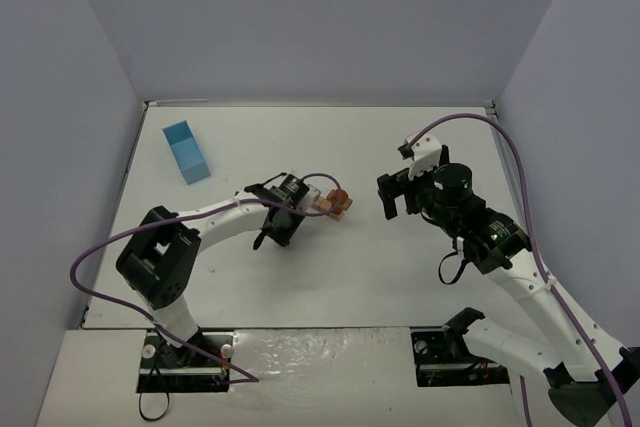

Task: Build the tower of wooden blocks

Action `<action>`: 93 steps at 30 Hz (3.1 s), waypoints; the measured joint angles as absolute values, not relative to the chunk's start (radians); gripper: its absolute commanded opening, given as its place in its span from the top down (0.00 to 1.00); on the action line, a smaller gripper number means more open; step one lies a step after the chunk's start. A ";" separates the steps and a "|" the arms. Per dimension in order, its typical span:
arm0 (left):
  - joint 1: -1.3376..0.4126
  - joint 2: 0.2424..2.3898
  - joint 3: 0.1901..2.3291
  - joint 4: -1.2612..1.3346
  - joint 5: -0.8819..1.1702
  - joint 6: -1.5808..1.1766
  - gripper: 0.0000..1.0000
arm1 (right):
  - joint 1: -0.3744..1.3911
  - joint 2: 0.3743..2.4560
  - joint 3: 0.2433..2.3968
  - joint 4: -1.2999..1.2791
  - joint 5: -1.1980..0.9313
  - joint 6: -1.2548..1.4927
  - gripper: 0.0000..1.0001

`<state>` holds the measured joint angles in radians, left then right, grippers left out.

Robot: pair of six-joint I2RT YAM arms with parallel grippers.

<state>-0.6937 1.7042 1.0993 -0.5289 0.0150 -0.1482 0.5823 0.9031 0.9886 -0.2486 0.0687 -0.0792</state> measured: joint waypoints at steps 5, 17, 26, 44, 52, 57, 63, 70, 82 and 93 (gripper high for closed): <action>-0.654 1.703 1.100 -0.530 -0.005 -0.214 1.00 | 0.581 0.902 0.989 -0.251 0.065 -0.079 0.00; -0.627 1.705 1.103 -0.535 -0.031 -0.255 0.76 | 0.576 0.907 0.989 -0.251 0.052 -0.079 0.00; -0.627 1.702 1.104 -0.533 -0.031 -0.291 0.69 | 0.575 0.919 0.989 -0.252 0.047 -0.079 0.00; -0.627 1.679 1.116 -0.531 -0.031 -0.312 0.75 | 0.575 0.939 0.989 -0.252 0.037 -0.079 0.00; -0.632 1.682 1.117 -0.530 -0.031 -0.314 0.75 | 0.570 0.941 0.989 -0.252 0.036 -0.079 0.00; -0.640 1.693 1.118 -0.531 -0.032 -0.316 0.78 | 0.570 0.941 0.989 -0.252 0.036 -0.078 0.00; -0.642 1.698 1.118 -0.531 -0.036 -0.319 0.85 | 0.569 0.941 0.989 -0.252 0.036 -0.078 0.00; -0.641 1.701 1.118 -0.531 -0.046 -0.319 0.87 | 0.568 0.941 0.989 -0.252 0.031 -0.078 0.00; -0.642 1.708 1.120 -0.533 -0.061 -0.351 0.87 | 0.562 0.941 0.989 -0.252 0.019 -0.076 0.00; -0.642 1.714 1.147 -0.553 -0.078 -0.369 1.00 | 0.562 0.941 0.989 -0.252 0.018 -0.075 0.00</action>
<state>-0.6422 1.7142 1.1471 -0.5533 -0.0783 -0.3687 0.5619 0.9413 0.9886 -0.2516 0.0181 -0.0753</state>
